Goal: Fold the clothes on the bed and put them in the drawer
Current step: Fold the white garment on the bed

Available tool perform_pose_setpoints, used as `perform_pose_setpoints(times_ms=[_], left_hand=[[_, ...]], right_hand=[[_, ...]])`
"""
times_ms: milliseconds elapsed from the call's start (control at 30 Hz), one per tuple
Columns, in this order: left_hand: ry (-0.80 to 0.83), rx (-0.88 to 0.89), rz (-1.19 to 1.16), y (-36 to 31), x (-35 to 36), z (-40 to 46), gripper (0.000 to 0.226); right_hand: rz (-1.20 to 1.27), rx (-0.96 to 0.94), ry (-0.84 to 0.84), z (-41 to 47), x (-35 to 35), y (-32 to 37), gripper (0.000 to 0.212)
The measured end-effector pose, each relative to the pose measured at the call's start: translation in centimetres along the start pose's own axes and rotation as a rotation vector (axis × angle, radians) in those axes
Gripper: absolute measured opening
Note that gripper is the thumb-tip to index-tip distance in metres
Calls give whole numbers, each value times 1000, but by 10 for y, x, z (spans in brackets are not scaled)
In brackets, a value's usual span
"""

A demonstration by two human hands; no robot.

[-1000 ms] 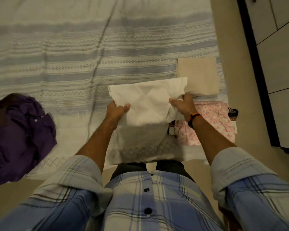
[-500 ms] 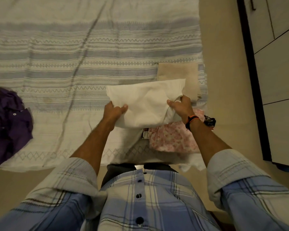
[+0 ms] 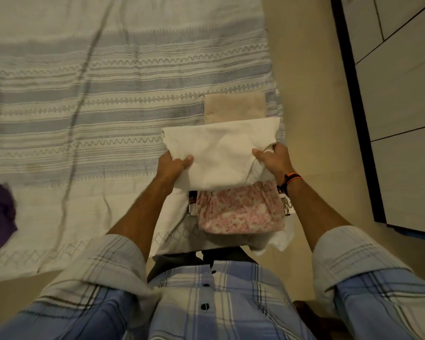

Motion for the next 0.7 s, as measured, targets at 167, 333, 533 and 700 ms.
perform_pose_setpoints(times_ms=[167,333,533,700], left_hand=[[29,-28,3,-11,28,29,49],[41,-51,23,-22,50,67,50],[58,-60,21,-34,73,112,49],[82,-51,-27,-43,85,143,48]], right_hand=[[13,20,-19,27,-12,15,41],[1,34,-43,69,-16,29,41],[15,27,-46,113,-21,51,38],[94,45,-52,141,-27,66,38]])
Point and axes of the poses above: each hand's wrist, its own z-axis towards the middle knuckle, its own x-axis out of the palm, y = z × x, the point moved 4 cm from there along z, towards the middle knuckle, and after that the axes turned 10 degrees about x, right-handed, at the moved point
